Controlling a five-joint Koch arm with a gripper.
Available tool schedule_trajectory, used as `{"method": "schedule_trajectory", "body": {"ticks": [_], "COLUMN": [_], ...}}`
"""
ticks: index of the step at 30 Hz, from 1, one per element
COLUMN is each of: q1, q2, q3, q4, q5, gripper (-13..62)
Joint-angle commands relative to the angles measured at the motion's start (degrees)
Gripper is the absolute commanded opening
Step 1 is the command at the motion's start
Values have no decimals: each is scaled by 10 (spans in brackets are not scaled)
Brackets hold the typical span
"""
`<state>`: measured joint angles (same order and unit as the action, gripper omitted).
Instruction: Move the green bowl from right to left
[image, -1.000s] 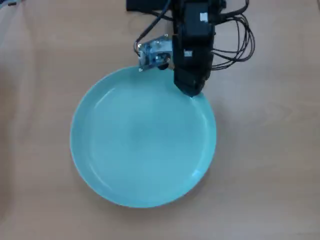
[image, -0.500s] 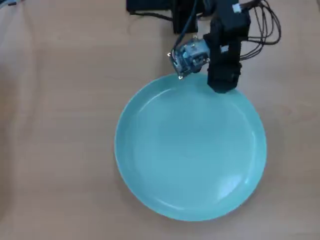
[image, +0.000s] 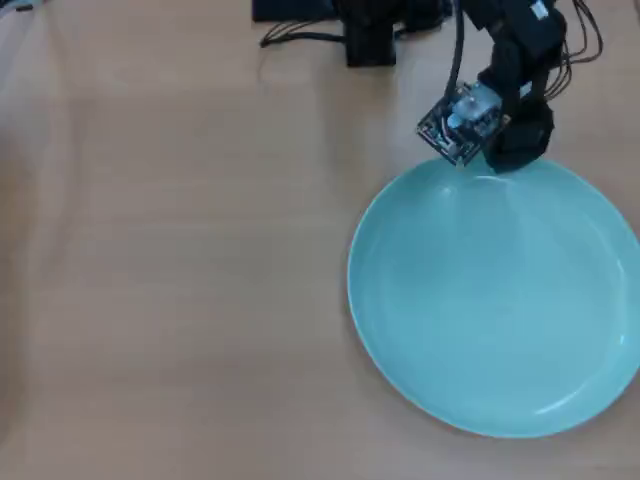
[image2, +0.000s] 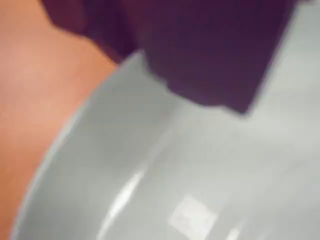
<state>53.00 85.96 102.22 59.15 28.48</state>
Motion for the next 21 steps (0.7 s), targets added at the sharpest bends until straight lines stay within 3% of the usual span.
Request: {"method": "schedule_trajectory", "body": {"ticks": [1,21], "q1": [-19,-144], "q2": [-4,-53], "q3": [-60,-102], "q4": [-50,-82], "q5": [-29,-46], "gripper": [-76,-76]}}
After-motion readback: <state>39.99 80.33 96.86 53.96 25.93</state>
